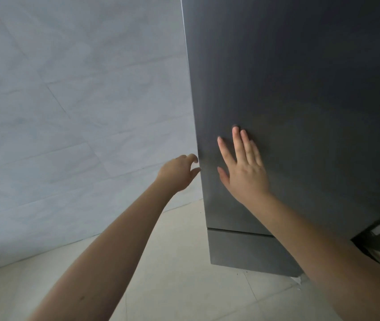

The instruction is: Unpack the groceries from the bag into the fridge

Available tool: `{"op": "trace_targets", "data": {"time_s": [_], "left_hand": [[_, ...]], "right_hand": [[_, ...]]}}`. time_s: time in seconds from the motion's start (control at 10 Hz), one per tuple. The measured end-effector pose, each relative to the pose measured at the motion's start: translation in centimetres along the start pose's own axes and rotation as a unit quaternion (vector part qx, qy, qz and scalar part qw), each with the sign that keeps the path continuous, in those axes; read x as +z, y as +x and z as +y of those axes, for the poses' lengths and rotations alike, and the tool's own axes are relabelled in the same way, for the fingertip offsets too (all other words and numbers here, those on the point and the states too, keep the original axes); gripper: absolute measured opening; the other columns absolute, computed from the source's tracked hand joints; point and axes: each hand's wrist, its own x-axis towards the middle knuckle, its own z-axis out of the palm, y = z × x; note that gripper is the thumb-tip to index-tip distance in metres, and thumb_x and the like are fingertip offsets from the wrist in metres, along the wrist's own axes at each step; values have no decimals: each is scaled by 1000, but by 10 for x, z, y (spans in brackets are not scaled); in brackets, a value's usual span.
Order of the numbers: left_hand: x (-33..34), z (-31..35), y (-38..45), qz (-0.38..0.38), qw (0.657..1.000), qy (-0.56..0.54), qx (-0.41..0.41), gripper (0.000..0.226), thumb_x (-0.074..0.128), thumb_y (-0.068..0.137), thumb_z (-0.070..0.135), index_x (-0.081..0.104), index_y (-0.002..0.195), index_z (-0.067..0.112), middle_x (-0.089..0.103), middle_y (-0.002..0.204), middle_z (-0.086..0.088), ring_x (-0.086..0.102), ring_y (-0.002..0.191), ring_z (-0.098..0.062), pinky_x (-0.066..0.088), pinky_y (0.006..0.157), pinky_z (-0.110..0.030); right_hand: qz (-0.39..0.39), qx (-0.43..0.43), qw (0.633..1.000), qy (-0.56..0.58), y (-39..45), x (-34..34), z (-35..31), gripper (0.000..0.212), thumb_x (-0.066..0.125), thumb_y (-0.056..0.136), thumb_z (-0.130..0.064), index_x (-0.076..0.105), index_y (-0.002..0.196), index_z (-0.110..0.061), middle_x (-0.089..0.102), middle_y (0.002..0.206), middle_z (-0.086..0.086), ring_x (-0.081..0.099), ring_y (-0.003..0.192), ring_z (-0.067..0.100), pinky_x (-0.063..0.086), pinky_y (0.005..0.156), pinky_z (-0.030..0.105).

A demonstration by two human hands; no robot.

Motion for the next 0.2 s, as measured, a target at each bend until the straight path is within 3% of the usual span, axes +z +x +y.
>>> {"op": "trace_targets", "data": {"time_s": [0.1,0.2], "left_hand": [[-2,0,-30,-26,997,70,6,48,41,100,49,38,142,26,58,126,-5,58,112,-29,47,86,-42],[-9,0,-48,21,994,107,27,52,40,100,51,34,145,26,58,129,-4,56,116,-28,43,93,-40]], "right_hand": [[-36,38,998,34,-21,-13,-20,63,32,99,-45,22,152,-12,11,160,14,12,147,29,16,118,45],[-61,58,994,75,-33,-18,-38,66,22,96,-49,36,146,-8,33,153,14,30,142,31,25,115,49]]}}
